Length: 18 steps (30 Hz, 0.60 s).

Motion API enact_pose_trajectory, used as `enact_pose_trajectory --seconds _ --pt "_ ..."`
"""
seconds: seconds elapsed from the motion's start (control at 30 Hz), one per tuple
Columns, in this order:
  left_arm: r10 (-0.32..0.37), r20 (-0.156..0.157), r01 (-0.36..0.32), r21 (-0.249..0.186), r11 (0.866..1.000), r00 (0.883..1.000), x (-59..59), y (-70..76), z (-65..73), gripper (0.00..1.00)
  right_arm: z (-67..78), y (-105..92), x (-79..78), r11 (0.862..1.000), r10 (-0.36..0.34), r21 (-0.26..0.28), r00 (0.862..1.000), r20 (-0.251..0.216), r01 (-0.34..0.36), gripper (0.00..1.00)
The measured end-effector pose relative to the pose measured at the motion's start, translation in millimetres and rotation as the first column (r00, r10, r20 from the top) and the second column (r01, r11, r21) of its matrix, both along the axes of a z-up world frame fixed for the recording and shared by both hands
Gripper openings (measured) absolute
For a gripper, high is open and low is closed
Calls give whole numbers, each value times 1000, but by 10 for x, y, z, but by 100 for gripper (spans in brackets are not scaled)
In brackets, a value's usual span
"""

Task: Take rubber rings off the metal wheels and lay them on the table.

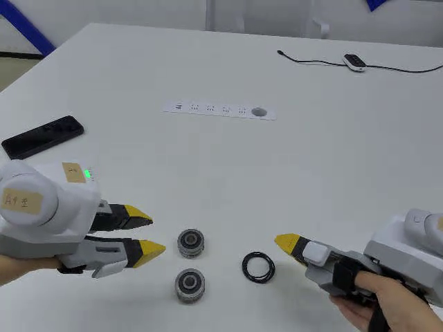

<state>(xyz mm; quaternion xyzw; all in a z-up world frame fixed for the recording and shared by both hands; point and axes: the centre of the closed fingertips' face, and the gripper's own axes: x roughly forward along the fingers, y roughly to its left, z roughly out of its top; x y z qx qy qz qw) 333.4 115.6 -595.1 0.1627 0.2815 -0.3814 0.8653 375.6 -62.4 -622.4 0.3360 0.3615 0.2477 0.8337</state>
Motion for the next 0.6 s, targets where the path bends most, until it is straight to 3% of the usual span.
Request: enact_pose_trajectory --seconds 0.17,0.23,0.3,0.43,0.5,0.6 --pt "44 9 -44 -29 999 999 -108 106 20 28 97 15 -40 992 99 -87 987 127 -88 19" --pt "73 5 -72 -55 996 997 -151 149 23 28 120 19 -79 982 152 -137 973 172 -129 20" --pt "79 -6 -79 -47 996 997 -213 188 -20 28 157 35 -117 971 197 -175 958 210 -161 20" --pt "91 -17 -92 -44 995 996 -325 216 -90 29 254 38 -156 969 218 -172 940 263 -177 22" --pt "102 -10 -103 -52 993 995 -368 214 -99 29 292 18 -167 962 243 -193 923 298 -191 23" --pt "91 0 -90 -62 994 996 -455 159 -100 29 282 -49 -203 939 302 -270 892 338 -215 25"
